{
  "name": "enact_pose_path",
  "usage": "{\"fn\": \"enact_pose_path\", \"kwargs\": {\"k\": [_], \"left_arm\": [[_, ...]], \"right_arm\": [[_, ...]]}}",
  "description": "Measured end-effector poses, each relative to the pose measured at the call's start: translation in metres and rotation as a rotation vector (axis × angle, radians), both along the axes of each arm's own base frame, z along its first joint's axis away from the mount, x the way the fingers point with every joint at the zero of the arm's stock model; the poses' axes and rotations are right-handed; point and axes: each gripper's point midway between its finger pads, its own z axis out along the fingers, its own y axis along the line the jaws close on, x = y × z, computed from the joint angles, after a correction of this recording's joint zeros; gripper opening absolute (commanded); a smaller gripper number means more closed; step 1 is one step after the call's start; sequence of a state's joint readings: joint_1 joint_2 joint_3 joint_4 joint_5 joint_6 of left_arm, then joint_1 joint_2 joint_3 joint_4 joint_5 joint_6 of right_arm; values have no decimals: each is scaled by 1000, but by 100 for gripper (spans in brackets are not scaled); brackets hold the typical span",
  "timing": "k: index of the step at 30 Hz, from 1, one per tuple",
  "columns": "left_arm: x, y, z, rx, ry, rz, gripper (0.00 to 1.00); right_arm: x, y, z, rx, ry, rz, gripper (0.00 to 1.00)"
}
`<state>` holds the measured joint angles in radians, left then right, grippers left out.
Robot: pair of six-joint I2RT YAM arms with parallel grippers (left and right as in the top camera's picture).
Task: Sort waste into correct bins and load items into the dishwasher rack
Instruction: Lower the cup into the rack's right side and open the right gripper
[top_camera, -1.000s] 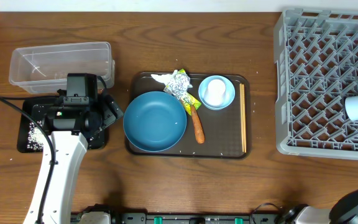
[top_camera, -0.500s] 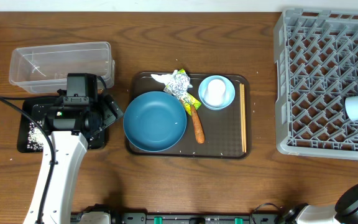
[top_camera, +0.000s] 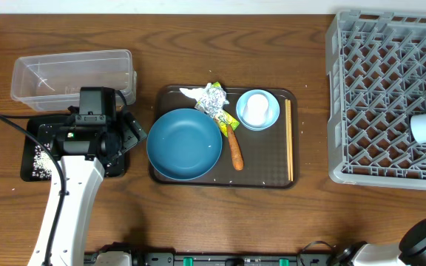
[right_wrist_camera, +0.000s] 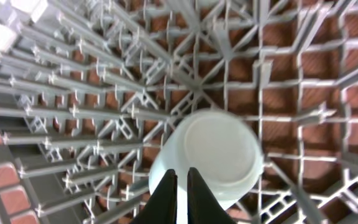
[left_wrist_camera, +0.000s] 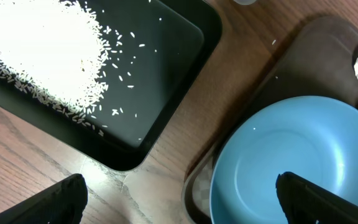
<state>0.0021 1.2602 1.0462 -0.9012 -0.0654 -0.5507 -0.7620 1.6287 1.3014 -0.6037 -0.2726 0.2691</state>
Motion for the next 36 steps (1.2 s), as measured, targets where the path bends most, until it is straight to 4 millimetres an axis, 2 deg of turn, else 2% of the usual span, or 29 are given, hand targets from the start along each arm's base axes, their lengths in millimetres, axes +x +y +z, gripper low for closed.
{"fn": "enact_pose_path", "kwargs": {"k": [4,7,11,15,18,25,29,33,36], "left_arm": [[0,0,0,0,0,0,100],[0,0,0,0,0,0,100],[0,0,0,0,0,0,100],[0,0,0,0,0,0,100],[0,0,0,0,0,0,100],[0,0,0,0,0,0,100],[0,0,0,0,0,0,100],[0,0,0,0,0,0,100],[0,0,0,0,0,0,100]], "right_arm": [[0,-16,18,-45,-26,-27,8],[-7,-23,16,-58,0,-53,6],[-6,-27,-3,-35,38,-57,4],[-6,-25,-39,32,109,-52,1],[-5,-27,-46,40,118,-50,1],[-3,-22,-40,51,98,-29,1],[1,-13,-25,62,53,1,2],[7,9,-1,59,9,56,2],[15,27,6,62,-2,101,1]]}}
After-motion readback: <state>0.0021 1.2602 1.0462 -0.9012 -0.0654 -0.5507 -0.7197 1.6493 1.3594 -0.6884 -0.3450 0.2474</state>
